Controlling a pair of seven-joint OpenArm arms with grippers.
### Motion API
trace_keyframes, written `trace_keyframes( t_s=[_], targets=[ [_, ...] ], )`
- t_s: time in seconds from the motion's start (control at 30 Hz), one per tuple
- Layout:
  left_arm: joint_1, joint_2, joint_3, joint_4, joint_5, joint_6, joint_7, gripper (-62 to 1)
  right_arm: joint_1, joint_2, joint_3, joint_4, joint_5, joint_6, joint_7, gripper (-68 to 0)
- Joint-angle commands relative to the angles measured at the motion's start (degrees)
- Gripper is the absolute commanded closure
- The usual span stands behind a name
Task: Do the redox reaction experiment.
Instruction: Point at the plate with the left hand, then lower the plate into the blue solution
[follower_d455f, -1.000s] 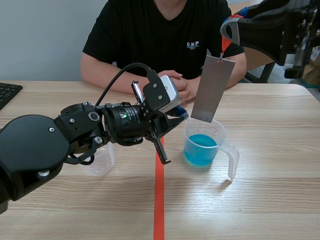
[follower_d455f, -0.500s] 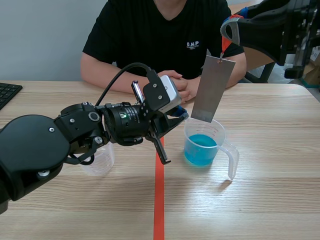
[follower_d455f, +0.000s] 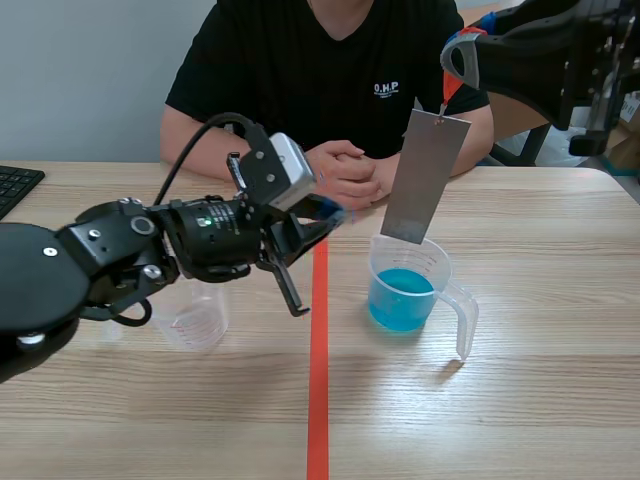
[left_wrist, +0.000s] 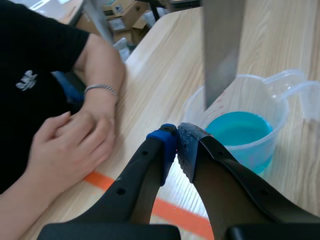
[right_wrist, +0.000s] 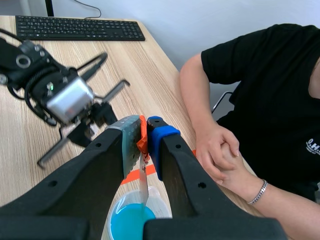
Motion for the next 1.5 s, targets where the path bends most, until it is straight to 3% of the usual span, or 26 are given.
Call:
trace_keyframes(
  t_s=[0.0,0.23,0.43,0.57,0.63,0.77,0.97,1.2,1.47],
  targets=[
    [0.3,-3.3,-0.9,3.8,-2.2,0.3,-0.4,-4.5,1.2,0.8,0.1,0.0,0.9,0.3,1.1,-1.5],
    [8.7,-16.7,-7.4,14.1,-9.4,0.7,0.5,-4.5,1.2,0.8,0.1,0.0,0.9,0.3,1.1,-1.5],
    [23.1,-25.8,-19.1,21.1,-14.8,6.2,1.6,-4.5,1.2,0.8,0.1,0.0,0.9,0.3,1.1,-1.5],
    [35.4,-27.6,-29.2,23.0,-16.7,11.2,3.8,-4.5,1.2,0.8,0.1,0.0,0.9,0.3,1.1,-1.5],
    [41.9,-27.5,-34.2,23.3,-17.7,13.5,3.9,-4.5,1.2,0.8,0.1,0.0,0.9,0.3,1.1,-1.5],
    [54.7,-25.9,-43.5,23.9,-21.0,14.6,4.4,-4.5,1.2,0.8,0.1,0.0,0.9,0.3,1.1,-1.5],
    [69.4,-18.3,-53.6,23.9,-20.9,15.6,5.0,-4.5,1.2,0.8,0.1,0.0,0.9,0.3,1.0,-1.5],
    [78.3,-10.0,-56.9,23.9,-20.9,17.1,6.7,-4.5,1.1,0.8,0.1,0.0,0.8,0.3,1.0,-1.5],
    [82.3,-4.5,-57.0,23.9,-20.9,20.5,7.7,-4.4,0.9,-0.8,0.1,-0.4,-2.3,0.3,1.0,-1.5]
  ],
)
